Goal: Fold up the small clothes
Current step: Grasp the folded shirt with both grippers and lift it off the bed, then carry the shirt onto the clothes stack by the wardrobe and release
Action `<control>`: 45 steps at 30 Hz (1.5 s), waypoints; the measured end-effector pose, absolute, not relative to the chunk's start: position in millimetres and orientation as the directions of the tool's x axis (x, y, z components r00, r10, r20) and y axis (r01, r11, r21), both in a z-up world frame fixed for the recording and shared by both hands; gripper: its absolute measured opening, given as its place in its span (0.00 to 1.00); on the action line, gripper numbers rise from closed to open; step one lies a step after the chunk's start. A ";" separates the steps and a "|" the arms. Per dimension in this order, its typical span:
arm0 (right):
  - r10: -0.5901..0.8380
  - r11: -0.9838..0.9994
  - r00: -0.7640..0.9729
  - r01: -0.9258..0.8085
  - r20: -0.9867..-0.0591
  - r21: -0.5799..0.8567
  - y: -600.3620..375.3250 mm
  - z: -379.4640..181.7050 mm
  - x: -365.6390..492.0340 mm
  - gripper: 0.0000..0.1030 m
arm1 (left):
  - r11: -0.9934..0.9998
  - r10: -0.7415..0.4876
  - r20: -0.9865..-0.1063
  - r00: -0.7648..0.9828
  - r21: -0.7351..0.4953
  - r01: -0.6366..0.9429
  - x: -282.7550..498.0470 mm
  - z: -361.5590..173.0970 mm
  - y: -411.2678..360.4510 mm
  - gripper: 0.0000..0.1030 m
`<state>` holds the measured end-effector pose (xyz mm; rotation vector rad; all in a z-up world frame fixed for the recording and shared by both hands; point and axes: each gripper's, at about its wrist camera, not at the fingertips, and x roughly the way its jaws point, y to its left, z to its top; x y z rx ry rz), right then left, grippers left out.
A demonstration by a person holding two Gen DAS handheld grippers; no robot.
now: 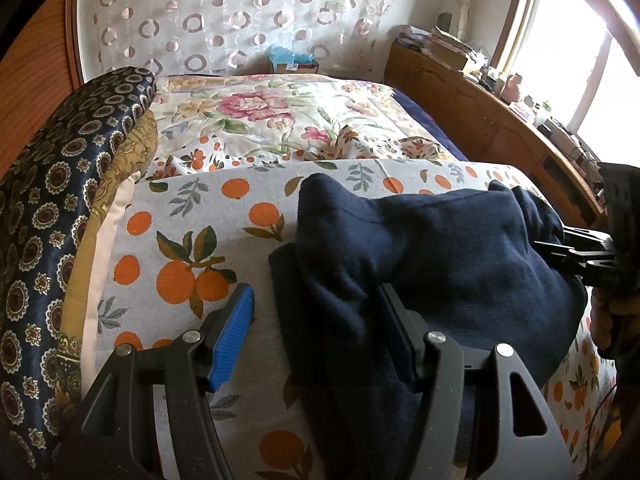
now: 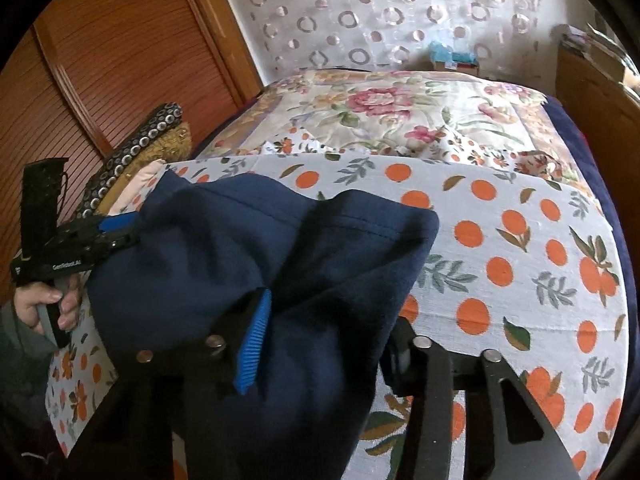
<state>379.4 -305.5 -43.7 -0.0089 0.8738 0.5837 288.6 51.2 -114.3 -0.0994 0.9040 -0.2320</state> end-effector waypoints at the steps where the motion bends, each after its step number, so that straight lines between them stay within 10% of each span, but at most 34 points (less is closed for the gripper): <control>1: 0.492 0.836 0.490 -0.496 -0.720 0.234 -306.4 -44.4 379.6 0.38 | 0.966 -0.256 -0.764 0.592 -0.194 0.169 288.4 -114.0 51.1 0.52; 6: 0.516 0.817 0.501 -0.530 -0.695 0.225 -309.1 -41.0 373.0 0.20 | 0.938 -0.347 -0.751 0.561 -0.275 0.213 286.8 -109.0 51.7 0.16; 12: 0.552 0.801 0.582 -0.569 -0.598 0.186 -310.6 -8.7 352.5 0.17 | 0.928 -0.373 -0.656 0.656 -0.279 0.249 252.6 -65.8 51.9 0.07; 30: 0.708 0.495 0.558 -0.829 -0.434 -0.259 -111.7 146.7 352.7 0.16 | 0.969 -0.124 -0.334 0.934 -0.243 0.042 134.5 37.2 153.8 0.06; 40: 0.658 0.316 0.481 -0.875 -0.580 -0.367 61.8 104.5 405.6 0.17 | 0.943 0.050 -0.488 0.871 -0.263 -0.201 135.6 -38.8 201.7 0.06; 45: 0.568 0.442 0.526 -0.844 -0.633 -0.304 94.5 78.6 437.6 0.33 | 0.932 0.035 -0.536 0.844 -0.287 -0.221 133.2 -53.9 208.8 0.07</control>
